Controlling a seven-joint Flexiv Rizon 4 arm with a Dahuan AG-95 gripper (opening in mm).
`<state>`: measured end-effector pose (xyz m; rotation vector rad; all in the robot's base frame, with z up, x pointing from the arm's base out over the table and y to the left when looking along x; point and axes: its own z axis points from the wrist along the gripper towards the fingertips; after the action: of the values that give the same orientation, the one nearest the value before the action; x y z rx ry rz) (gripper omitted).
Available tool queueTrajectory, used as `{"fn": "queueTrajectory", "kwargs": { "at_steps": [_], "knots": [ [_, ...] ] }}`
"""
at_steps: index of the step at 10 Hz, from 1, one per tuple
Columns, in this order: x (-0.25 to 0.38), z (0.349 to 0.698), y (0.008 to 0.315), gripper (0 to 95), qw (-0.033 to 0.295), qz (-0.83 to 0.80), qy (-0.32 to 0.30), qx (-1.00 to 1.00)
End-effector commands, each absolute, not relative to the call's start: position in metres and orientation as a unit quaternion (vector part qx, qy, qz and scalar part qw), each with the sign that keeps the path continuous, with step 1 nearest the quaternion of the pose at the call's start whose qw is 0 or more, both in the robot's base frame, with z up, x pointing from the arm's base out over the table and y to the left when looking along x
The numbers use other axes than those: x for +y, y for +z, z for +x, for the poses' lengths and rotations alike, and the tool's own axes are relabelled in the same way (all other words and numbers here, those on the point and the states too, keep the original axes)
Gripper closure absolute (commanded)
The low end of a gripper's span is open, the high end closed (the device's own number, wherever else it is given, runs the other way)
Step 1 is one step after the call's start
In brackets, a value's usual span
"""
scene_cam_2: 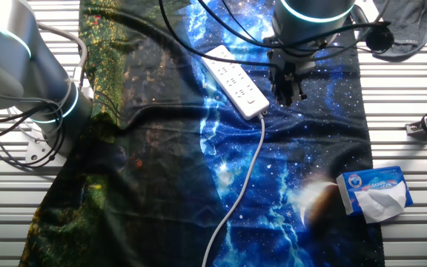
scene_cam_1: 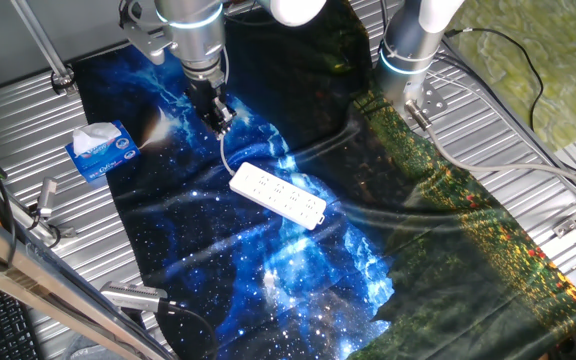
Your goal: Turn on the power strip by pressing the button
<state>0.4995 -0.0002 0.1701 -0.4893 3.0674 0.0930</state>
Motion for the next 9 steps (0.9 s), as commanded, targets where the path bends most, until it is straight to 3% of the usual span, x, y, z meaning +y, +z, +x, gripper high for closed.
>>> {"fn": "queueTrajectory", "kwargs": {
  "at_steps": [1,6,8,9],
  "knots": [
    [0.0000,0.5000,0.1700,95.0,0.016,-0.161,0.030,0.986],
    [0.0000,0.5000,0.1700,95.0,0.016,-0.183,0.028,0.983],
    [-0.0002,0.5001,0.1682,57.0,0.020,-0.243,0.035,0.969],
    [-0.0011,0.5003,0.1632,19.0,0.023,-0.293,0.047,0.955]
  ]
}}
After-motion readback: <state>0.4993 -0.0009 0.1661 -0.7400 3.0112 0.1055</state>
